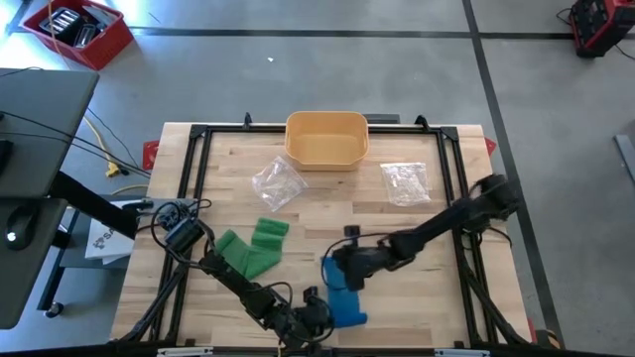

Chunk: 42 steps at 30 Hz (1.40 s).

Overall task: Roll bandage
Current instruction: Roll the blue bandage

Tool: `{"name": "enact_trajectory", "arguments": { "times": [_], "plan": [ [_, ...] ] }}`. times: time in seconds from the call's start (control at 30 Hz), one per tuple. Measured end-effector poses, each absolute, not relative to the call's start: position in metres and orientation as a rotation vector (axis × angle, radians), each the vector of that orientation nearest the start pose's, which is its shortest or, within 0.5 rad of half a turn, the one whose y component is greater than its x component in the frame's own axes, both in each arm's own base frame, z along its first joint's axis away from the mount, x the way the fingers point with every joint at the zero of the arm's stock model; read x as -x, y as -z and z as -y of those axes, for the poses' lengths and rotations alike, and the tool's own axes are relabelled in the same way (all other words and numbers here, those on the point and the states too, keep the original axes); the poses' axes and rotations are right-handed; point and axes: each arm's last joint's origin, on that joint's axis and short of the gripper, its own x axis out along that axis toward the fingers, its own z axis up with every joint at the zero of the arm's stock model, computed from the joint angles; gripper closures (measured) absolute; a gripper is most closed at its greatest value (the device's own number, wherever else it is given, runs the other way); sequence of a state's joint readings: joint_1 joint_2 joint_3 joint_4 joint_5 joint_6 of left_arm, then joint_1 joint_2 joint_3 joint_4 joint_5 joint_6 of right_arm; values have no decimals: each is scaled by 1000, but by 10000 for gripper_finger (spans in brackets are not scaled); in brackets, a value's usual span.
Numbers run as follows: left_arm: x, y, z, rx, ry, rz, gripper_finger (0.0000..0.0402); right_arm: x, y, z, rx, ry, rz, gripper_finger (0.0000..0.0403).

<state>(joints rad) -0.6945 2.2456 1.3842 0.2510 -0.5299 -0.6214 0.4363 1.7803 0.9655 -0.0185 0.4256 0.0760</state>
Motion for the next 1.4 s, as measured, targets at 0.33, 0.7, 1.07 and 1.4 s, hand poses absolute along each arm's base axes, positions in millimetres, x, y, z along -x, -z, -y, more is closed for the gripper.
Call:
{"name": "enact_trajectory", "arguments": {
  "times": [0.33,0.7,1.07,1.4],
  "plan": [
    [-370,-114,283,305,-149,-413,393,-237,-267,-184,362,-215,-461,402],
    [-374,-122,285,312,-120,-349,394,-197,-290,-217,351,-276,-302,402],
    [-387,-164,308,166,63,-269,394,-245,-247,-155,256,63,-645,403],
    [-380,-163,317,175,74,-335,394,-260,-249,-130,213,93,-659,403]
  ]
}}
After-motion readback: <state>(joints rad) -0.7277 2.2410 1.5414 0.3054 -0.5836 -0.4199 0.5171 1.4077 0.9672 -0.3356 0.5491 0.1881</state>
